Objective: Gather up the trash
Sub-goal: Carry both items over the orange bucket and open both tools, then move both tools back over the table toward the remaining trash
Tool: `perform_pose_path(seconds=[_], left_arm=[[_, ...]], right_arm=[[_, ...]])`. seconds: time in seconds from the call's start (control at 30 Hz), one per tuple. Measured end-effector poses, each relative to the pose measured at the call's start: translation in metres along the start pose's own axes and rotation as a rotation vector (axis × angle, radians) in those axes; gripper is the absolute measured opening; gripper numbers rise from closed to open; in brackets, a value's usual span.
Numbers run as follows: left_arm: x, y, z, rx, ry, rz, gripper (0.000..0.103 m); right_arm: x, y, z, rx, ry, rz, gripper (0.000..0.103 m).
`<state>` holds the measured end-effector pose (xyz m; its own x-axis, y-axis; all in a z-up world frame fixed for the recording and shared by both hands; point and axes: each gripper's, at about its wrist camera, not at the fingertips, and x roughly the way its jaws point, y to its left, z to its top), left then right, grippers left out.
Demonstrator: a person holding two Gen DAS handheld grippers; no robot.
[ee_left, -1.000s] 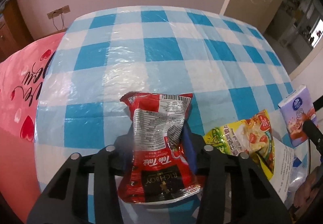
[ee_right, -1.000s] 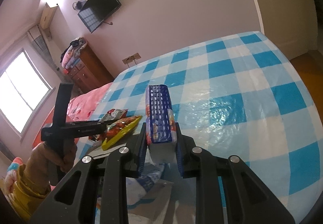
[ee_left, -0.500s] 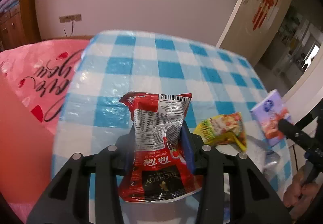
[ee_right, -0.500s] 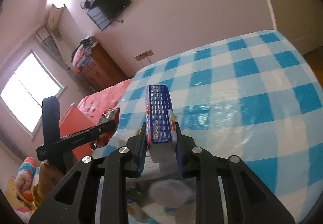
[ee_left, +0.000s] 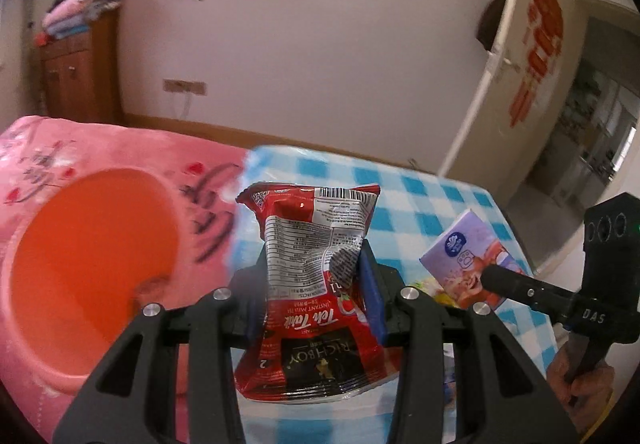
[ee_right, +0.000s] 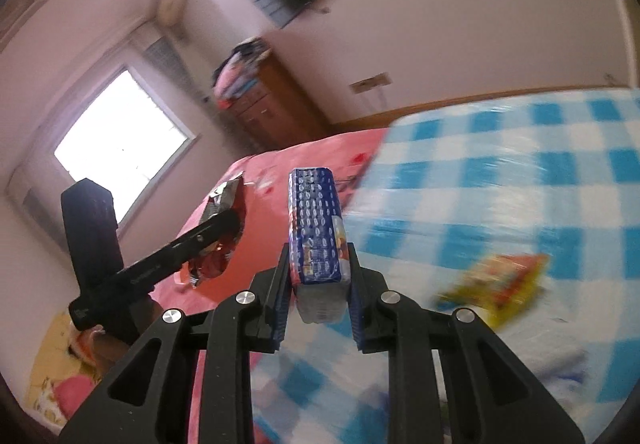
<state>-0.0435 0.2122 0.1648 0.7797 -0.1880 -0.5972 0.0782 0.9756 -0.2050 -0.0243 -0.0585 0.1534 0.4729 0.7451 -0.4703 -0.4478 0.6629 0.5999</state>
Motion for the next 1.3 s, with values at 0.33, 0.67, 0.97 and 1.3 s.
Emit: perform_pose_path(seconds=[0.33, 0.67, 0.97, 1.3], left_arm=[[-0.037, 0.092, 0.0, -0.141, -0.057, 0.211, 0.042], [-0.032, 0.134, -0.01, -0.21, -0.04, 0.282, 0.052], [-0.039, 0.136, -0.014, -0.206, -0.107, 0.328, 0.086], [-0.041, 0.105, -0.024, -0.17, -0.129, 0.259, 0.091]], right_arm=[[0.08, 0.092, 0.037, -0.106, 0.091, 0.139, 0.026], [0.153, 0.137, 0.041, -0.127, 0.172, 0.183, 0.045], [0.125, 0.12, 0.029, -0.149, 0.076, 0.069, 0.082], [0.075, 0.084, -0.001, -0.201, -0.027, -0.135, 0.09]])
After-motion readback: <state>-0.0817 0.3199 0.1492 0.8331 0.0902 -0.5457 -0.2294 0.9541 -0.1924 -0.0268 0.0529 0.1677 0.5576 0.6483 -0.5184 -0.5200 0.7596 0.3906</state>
